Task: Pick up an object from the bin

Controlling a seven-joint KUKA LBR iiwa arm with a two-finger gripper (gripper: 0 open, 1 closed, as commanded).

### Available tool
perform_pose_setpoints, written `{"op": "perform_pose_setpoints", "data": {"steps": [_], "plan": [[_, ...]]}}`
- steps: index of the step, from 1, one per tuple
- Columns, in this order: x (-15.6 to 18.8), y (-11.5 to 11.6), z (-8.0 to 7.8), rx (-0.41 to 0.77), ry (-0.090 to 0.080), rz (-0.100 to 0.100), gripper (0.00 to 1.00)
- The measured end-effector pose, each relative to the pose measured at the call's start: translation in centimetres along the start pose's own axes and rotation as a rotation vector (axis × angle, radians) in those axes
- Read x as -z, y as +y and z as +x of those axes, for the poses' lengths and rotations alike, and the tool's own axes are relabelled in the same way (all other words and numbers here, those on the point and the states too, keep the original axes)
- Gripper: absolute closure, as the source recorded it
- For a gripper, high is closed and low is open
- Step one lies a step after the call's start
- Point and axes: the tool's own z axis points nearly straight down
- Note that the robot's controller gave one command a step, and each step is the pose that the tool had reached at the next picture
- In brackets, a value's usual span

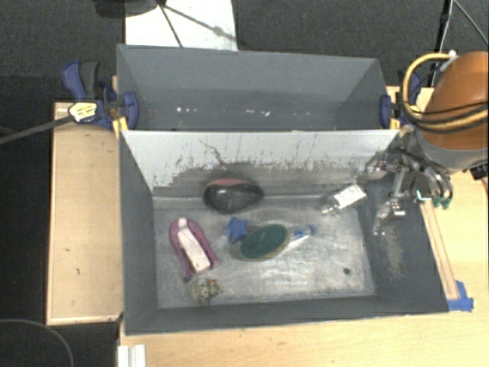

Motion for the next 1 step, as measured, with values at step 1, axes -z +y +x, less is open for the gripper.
{"op": "perform_pose_setpoints", "data": {"steps": [1], "plan": [[-13.42,8.42,-1.06,0.173,-0.011,0.003,0.0]]}}
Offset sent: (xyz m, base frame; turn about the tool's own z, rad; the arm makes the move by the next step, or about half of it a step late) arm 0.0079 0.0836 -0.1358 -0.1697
